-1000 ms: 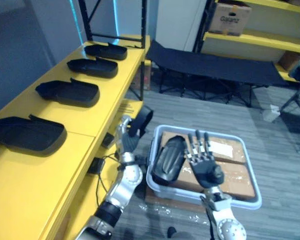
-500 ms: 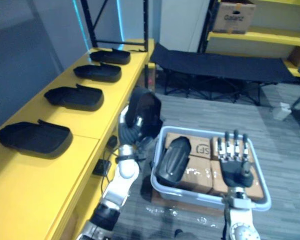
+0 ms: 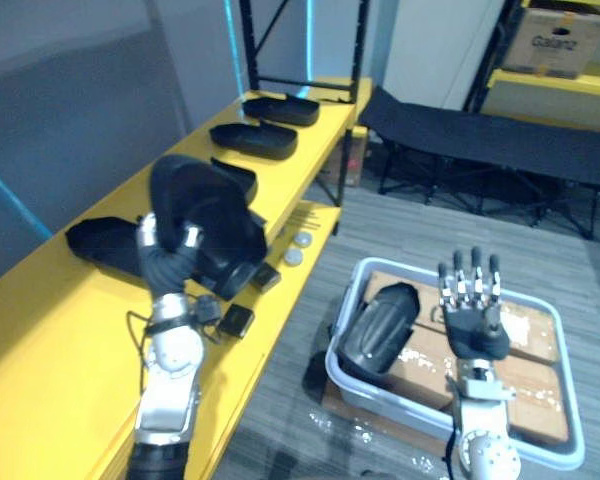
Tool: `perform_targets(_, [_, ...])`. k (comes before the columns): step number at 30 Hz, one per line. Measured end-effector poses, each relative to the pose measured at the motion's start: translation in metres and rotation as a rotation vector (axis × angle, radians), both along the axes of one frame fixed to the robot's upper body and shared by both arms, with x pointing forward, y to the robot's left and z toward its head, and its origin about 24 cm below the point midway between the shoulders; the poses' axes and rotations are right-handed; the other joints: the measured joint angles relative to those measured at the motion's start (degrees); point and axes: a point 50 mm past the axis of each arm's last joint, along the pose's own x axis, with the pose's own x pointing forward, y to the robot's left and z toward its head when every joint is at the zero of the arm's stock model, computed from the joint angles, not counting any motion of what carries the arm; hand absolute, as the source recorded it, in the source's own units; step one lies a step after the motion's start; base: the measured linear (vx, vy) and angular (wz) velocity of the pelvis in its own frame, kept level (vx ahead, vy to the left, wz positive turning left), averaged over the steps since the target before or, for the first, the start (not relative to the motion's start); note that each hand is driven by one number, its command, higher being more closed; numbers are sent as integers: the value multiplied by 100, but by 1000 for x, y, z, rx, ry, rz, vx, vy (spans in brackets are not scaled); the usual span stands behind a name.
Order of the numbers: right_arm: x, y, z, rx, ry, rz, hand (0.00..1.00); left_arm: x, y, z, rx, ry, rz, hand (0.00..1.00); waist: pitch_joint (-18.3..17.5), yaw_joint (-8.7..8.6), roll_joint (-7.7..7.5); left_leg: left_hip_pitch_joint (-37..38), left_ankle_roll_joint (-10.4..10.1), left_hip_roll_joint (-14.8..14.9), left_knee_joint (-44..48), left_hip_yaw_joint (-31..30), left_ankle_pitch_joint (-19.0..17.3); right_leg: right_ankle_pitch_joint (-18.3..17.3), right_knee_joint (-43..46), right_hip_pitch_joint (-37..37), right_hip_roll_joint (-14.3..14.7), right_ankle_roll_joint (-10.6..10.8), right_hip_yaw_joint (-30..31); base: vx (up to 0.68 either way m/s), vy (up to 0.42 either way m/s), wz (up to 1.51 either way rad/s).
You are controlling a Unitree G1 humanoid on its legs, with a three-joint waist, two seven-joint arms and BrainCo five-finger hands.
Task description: Walk over and take plastic housings, then place them on the shelf
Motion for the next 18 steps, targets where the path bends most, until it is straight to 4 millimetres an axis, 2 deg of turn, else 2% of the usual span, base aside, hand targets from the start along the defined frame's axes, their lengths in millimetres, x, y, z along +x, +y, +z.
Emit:
perform_targets(6, [10, 3, -3, -20, 22, 56, 0, -22, 43, -1, 33, 17, 179, 100, 76, 262, 59, -5, 12, -40, 0, -251, 13, -19, -47, 164, -29, -23, -217, 16, 2, 22])
perform_targets(12, [21, 4, -4, -34, 35, 88, 0, -54, 80, 0, 51, 15, 350, 100, 193, 503, 80, -82, 37, -98, 4, -530, 42, -81, -51, 255, -77, -36, -480, 15, -1, 23])
perform_targets(18, [29, 8, 2, -45, 8, 106, 0, -76, 98, 1, 7, -38, 412, 100, 399, 727, 19, -113, 58, -139, 146, -743, 13, -135, -17, 393, -108, -113, -634, 7, 3, 20])
